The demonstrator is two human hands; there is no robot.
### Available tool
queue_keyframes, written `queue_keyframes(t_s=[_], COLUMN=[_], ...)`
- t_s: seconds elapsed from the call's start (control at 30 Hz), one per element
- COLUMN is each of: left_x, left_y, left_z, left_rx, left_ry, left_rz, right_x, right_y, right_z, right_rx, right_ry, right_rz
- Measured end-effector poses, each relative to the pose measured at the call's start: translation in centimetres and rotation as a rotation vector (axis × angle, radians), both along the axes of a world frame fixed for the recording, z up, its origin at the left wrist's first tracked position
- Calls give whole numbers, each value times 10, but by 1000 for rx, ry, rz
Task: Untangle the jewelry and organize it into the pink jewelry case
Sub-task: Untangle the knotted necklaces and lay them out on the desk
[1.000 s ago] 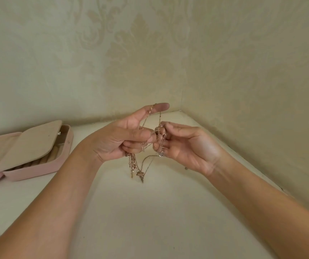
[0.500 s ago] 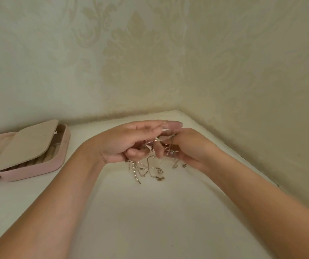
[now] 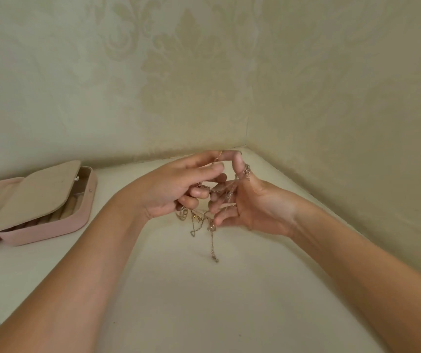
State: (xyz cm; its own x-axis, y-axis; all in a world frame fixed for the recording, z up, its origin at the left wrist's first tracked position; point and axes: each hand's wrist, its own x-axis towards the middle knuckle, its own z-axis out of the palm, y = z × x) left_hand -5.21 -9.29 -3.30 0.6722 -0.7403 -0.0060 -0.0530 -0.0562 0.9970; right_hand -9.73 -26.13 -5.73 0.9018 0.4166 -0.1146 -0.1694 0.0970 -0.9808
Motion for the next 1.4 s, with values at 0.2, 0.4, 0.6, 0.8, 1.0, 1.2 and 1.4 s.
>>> queue_keyframes(t_s=[0.2, 0.4, 0.6, 0.8, 1.0, 1.2, 1.4], left_x=[7, 9, 12, 8, 7, 6, 11], left_y=[7, 6, 11, 10, 14, 17, 19], left_z=[0, -3, -2, 2, 5, 7, 6], left_rx=[7, 3, 12, -46, -102, -155, -66], left_ry=[-117, -135, -212, -139, -43, 7, -143], left_rz=[50, 92, 185, 91, -40, -61, 75], right_x=[4, 3, -4, 0, 0, -1, 0], right_y=[6, -9, -12, -7, 1, 7, 0], right_z=[0, 10, 16, 3, -2, -6, -1], right_rx=[77, -144, -445, -459, -374, -261, -159], right_ry=[-8, -93, -186, -244, -246, -253, -251], right_rz=[-270, -340, -339, -366, -217, -252, -316])
